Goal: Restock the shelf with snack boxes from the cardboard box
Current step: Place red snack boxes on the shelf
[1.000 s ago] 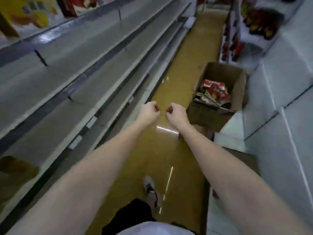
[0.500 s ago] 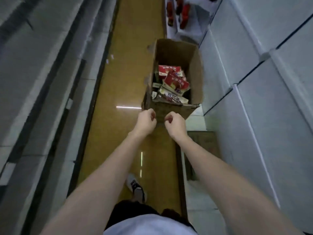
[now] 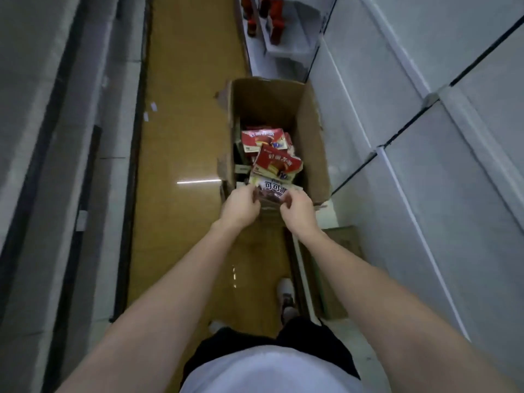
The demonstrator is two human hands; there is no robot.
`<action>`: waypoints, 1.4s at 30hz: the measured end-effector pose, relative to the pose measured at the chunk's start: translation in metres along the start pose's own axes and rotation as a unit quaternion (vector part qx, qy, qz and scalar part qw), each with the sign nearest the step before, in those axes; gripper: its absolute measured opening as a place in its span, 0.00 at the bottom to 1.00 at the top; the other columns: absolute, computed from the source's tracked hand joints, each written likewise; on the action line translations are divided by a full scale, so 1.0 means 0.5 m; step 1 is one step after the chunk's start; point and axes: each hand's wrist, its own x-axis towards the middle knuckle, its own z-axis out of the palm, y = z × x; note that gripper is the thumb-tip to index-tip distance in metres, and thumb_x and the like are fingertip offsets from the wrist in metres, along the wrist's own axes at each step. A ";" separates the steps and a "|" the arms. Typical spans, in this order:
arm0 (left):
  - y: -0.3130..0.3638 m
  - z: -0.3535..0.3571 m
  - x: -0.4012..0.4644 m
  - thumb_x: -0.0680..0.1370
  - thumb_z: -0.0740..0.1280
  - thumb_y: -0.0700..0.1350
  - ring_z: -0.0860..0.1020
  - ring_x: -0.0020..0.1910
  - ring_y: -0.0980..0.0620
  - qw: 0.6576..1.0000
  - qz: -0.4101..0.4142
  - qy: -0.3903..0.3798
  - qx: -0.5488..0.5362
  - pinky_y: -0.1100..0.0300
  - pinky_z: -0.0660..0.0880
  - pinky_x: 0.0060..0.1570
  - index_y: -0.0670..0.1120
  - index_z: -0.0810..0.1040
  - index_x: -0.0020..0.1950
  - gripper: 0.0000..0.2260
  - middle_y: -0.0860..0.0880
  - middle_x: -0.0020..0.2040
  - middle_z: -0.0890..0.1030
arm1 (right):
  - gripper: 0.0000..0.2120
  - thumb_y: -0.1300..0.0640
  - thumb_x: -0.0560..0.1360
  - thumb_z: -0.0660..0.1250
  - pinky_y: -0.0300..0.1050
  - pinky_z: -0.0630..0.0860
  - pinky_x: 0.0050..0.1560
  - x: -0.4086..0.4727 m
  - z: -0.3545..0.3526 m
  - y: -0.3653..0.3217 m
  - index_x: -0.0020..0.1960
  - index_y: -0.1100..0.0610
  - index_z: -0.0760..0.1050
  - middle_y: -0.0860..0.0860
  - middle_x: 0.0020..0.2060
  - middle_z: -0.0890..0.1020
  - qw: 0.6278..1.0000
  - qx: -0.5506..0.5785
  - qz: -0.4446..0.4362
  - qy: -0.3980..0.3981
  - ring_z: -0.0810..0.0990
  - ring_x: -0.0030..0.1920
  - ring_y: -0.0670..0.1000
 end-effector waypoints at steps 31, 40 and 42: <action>0.099 0.103 0.586 0.76 0.67 0.41 0.68 0.68 0.42 0.959 -0.129 -0.126 0.219 0.46 0.72 0.63 0.49 0.65 0.75 0.27 0.45 0.73 0.66 | 0.22 0.58 0.79 0.65 0.53 0.73 0.63 0.710 0.056 0.101 0.72 0.57 0.65 0.59 0.67 0.69 0.969 0.060 0.105 -0.214 0.73 0.65 0.61; 0.068 0.122 0.603 0.76 0.69 0.46 0.70 0.66 0.42 0.956 -0.156 -0.117 0.221 0.51 0.70 0.60 0.49 0.71 0.71 0.23 0.44 0.68 0.71 | 0.21 0.47 0.76 0.70 0.54 0.77 0.61 0.743 0.130 0.117 0.64 0.56 0.74 0.53 0.56 0.82 0.927 0.150 0.234 -0.251 0.81 0.55 0.58; 0.064 0.116 0.598 0.76 0.69 0.46 0.71 0.65 0.42 0.956 -0.164 -0.116 0.212 0.51 0.72 0.58 0.50 0.71 0.71 0.23 0.45 0.66 0.72 | 0.18 0.48 0.77 0.69 0.54 0.78 0.60 0.742 0.135 0.110 0.60 0.58 0.76 0.52 0.53 0.82 0.915 0.176 0.259 -0.254 0.81 0.51 0.57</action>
